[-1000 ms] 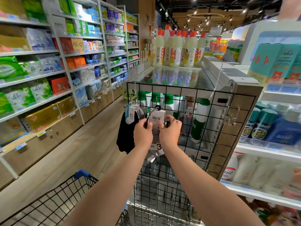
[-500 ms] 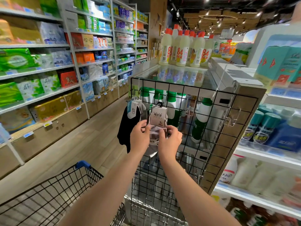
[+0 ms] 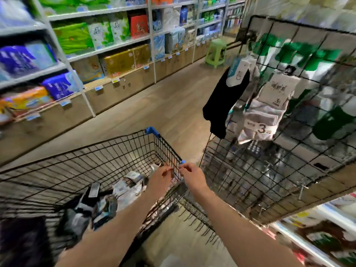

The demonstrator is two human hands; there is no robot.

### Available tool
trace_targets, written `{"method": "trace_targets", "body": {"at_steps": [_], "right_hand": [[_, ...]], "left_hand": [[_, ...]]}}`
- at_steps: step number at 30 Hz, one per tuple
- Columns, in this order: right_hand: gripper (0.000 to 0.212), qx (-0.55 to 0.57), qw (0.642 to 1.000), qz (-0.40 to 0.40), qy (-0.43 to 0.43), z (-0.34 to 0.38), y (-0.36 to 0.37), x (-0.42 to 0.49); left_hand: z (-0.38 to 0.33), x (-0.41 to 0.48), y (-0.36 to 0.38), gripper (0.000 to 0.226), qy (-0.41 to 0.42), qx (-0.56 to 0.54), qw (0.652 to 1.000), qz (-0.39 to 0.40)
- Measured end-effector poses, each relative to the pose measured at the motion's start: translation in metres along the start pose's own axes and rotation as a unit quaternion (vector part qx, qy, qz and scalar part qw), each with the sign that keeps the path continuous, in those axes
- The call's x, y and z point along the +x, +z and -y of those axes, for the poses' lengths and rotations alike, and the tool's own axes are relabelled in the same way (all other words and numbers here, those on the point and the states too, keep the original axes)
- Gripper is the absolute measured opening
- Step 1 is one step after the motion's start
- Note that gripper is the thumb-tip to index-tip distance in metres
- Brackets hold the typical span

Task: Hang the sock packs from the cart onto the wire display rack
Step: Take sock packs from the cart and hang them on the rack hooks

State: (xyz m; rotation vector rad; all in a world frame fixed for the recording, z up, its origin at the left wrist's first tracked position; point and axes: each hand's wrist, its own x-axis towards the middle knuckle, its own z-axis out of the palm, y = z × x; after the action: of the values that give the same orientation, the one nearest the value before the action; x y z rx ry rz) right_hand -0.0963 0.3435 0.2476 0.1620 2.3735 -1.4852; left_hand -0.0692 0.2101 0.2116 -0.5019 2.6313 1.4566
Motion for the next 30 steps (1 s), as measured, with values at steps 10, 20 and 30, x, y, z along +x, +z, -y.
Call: {"method": "trace_targets", "body": {"at_steps": [10,20,30], "right_hand": [[0.017,-0.079,0.984,0.130,0.087,-0.008,0.136,0.041],[0.027,-0.119,0.956,0.183,0.196,-0.057,0.223,0.139],[0.063,-0.144,0.900,0.221,0.346,-0.162,0.285,0.207]], "left_hand": [[0.146,0.007,-0.064,0.020,-0.205,-0.073,0.976,0.015],[0.235,0.060,-0.039,0.021,-0.340,-0.127,0.932,-0.018],[0.285,0.099,0.021,0.027,-0.399,-0.171,0.901,0.011]]}}
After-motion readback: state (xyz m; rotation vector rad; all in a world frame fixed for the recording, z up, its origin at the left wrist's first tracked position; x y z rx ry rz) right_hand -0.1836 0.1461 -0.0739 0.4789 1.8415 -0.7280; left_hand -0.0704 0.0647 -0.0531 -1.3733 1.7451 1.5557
